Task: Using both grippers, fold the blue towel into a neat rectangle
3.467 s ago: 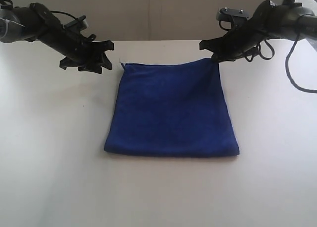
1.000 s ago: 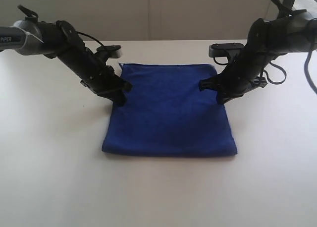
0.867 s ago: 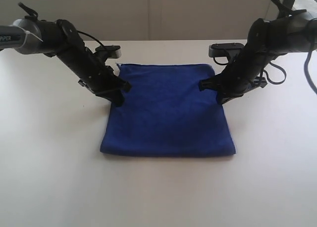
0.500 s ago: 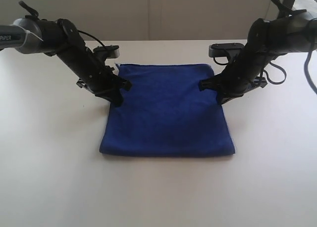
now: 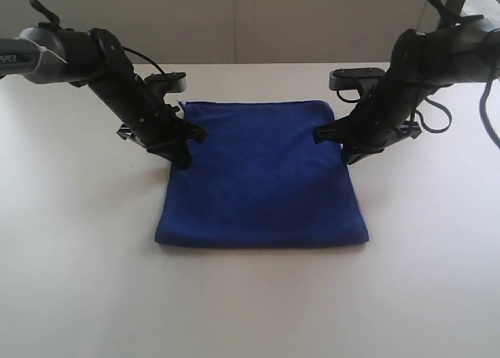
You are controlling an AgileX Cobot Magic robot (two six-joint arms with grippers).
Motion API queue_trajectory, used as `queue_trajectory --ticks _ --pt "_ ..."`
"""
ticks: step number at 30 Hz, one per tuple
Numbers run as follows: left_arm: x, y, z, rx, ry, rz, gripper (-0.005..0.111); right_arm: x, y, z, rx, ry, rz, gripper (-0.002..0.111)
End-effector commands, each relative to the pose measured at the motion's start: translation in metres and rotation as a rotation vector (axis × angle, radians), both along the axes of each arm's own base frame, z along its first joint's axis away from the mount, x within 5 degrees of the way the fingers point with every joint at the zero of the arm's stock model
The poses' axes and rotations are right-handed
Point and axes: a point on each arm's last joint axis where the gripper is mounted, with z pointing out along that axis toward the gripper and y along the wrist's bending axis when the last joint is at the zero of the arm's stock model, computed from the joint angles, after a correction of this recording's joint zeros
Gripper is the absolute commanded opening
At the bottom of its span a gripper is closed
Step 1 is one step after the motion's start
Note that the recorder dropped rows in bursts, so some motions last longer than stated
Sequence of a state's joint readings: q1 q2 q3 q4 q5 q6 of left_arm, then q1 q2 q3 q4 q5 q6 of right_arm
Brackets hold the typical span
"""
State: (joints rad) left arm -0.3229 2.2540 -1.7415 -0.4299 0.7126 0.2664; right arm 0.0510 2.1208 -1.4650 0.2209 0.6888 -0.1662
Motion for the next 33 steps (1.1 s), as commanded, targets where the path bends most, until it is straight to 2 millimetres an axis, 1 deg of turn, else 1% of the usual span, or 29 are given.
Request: queue_trajectory --ticks 1,5,8,12,17,18,21,24,29,33 --pt "-0.005 0.004 -0.007 0.049 0.049 -0.033 0.0 -0.001 -0.001 0.004 -0.008 -0.014 0.007 0.0" --pt "-0.004 0.003 -0.005 0.039 0.037 -0.024 0.0 0.0 -0.001 0.004 -0.008 -0.018 0.007 0.0" --pt "-0.002 0.002 0.005 0.02 -0.006 -0.011 0.0 0.001 -0.001 0.007 -0.009 -0.036 0.005 0.0" --pt "-0.001 0.003 0.027 0.006 -0.093 -0.023 0.0 0.001 -0.001 0.014 -0.008 -0.058 0.004 0.0" --pt "-0.004 0.004 0.055 -0.007 -0.164 -0.041 0.0 -0.001 -0.001 0.038 -0.014 -0.115 0.017 0.0" --pt "-0.006 0.004 0.061 -0.006 -0.176 -0.068 0.0 -0.002 -0.001 0.043 -0.015 -0.125 0.018 0.0" --pt "-0.013 0.005 0.071 0.008 -0.197 -0.175 0.0 -0.007 -0.001 0.063 -0.03 -0.156 0.063 0.0" --pt "-0.023 0.007 0.081 0.022 -0.195 -0.305 0.0 -0.016 -0.001 0.078 -0.051 -0.152 0.139 0.0" --pt "-0.038 0.009 0.092 0.031 -0.158 -0.469 0.0 -0.034 -0.001 0.09 -0.077 -0.102 0.257 0.0" --pt "-0.046 0.011 0.101 0.028 -0.141 -0.521 0.0 -0.053 0.002 0.09 -0.093 -0.077 0.344 0.0"
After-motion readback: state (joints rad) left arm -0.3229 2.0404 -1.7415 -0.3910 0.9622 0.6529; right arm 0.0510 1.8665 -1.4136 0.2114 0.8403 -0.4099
